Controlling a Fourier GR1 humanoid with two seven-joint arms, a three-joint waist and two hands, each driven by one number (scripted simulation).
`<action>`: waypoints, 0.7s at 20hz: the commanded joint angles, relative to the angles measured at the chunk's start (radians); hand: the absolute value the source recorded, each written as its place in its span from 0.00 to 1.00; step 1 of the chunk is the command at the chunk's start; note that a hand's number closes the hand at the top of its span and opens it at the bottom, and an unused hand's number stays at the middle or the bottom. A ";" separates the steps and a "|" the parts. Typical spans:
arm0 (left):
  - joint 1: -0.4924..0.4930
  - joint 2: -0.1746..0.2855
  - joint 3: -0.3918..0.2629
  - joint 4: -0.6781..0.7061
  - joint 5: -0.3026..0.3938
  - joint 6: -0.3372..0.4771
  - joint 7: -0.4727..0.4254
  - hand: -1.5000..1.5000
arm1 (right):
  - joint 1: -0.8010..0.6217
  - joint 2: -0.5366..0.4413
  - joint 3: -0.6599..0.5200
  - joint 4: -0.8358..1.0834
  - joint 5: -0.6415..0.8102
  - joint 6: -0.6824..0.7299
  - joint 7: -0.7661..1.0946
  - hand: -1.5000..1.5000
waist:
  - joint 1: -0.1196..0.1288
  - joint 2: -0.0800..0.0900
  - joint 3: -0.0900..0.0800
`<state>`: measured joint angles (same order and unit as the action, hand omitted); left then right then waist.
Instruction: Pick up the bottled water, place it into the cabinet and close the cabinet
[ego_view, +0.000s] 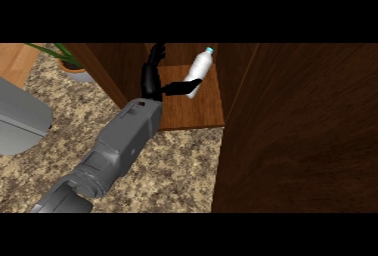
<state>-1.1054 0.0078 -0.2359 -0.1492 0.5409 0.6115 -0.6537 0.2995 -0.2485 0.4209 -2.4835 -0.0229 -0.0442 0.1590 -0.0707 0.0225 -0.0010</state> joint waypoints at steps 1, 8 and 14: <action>-0.017 -0.007 0.015 0.013 0.007 -0.008 -0.008 0.00 | 0.013 -0.006 -0.004 -0.068 -0.053 0.013 0.038 0.00 | -0.004 0.000 0.000; -0.044 -0.008 0.018 0.045 -0.017 -0.048 -0.035 0.00 | 0.044 0.001 0.008 -0.086 -0.024 0.012 0.021 0.00 | -0.011 0.000 0.000; -0.057 -0.008 0.047 -0.020 0.009 -0.203 -0.051 0.00 | 0.046 0.015 0.002 -0.078 -0.029 0.019 0.009 0.00 | 0.006 -0.006 0.000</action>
<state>-1.1618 0.0052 -0.2028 -0.1392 0.5394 0.4943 -0.6859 0.3226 -0.2347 0.4114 -2.4788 -0.0308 -0.0205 0.1309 -0.0713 0.0206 -0.0006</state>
